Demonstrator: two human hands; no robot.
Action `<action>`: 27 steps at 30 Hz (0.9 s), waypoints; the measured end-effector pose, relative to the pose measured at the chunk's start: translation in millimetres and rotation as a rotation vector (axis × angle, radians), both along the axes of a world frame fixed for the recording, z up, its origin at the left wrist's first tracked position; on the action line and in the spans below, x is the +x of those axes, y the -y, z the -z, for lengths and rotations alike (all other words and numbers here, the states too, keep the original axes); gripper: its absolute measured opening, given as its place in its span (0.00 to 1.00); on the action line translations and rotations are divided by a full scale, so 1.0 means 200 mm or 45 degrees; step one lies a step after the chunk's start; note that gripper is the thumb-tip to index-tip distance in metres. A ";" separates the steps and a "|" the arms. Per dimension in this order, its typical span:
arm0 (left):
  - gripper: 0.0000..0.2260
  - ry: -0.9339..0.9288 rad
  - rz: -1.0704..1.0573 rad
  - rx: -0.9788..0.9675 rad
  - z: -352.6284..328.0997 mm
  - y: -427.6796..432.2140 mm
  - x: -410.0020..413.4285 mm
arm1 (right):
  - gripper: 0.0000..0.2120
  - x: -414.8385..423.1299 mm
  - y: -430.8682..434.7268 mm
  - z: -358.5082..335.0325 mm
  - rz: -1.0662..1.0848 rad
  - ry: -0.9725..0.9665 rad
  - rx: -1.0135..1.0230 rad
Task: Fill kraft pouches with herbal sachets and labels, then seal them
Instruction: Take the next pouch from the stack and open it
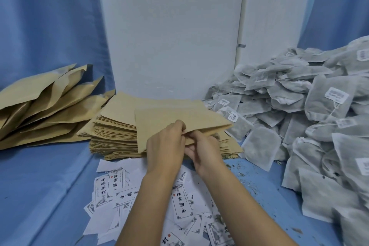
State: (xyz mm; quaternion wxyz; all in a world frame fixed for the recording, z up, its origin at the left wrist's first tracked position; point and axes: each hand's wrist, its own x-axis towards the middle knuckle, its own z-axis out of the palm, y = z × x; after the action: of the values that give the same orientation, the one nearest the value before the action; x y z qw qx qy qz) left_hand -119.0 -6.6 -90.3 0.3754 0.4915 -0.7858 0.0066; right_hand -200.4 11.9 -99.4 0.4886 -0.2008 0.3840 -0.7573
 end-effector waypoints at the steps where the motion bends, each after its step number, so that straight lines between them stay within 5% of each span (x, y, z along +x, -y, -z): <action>1: 0.13 0.012 0.015 -0.016 0.01 0.00 0.00 | 0.09 -0.01 0.00 0.01 0.004 0.034 0.028; 7: 0.26 -0.028 -0.122 -0.124 0.04 0.07 0.15 | 0.09 -0.16 0.01 0.05 0.204 0.242 0.241; 12: 0.22 -0.131 -0.176 0.052 0.05 0.04 0.10 | 0.05 -0.15 0.00 0.04 0.288 0.221 0.226; 15: 0.18 -0.254 -0.081 0.092 0.03 0.00 0.02 | 0.06 -0.06 0.00 0.01 0.237 -0.237 0.055; 19: 0.13 -0.802 0.215 0.410 0.00 -0.05 -0.06 | 0.10 0.02 0.00 -0.03 0.200 -0.969 -0.139; 21: 0.12 -1.120 0.257 0.615 -0.04 -0.04 -0.06 | 0.20 0.00 -0.02 -0.05 0.230 -1.317 -0.212; 24: 0.12 -1.683 0.296 0.880 -0.08 -0.02 -0.05 | 0.33 -0.03 -0.04 -0.05 0.302 -1.787 -0.174; 27: 0.14 -1.917 0.249 0.829 -0.07 -0.01 -0.02 | 0.34 -0.06 -0.04 -0.01 0.407 -2.100 -0.012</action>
State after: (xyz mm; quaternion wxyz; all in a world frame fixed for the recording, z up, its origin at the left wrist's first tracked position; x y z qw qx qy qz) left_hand -123.4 -5.3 -75.9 0.6393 0.3779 -0.3257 -0.5852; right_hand -211.5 20.6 -96.6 -0.0628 -0.6353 0.6387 -0.4295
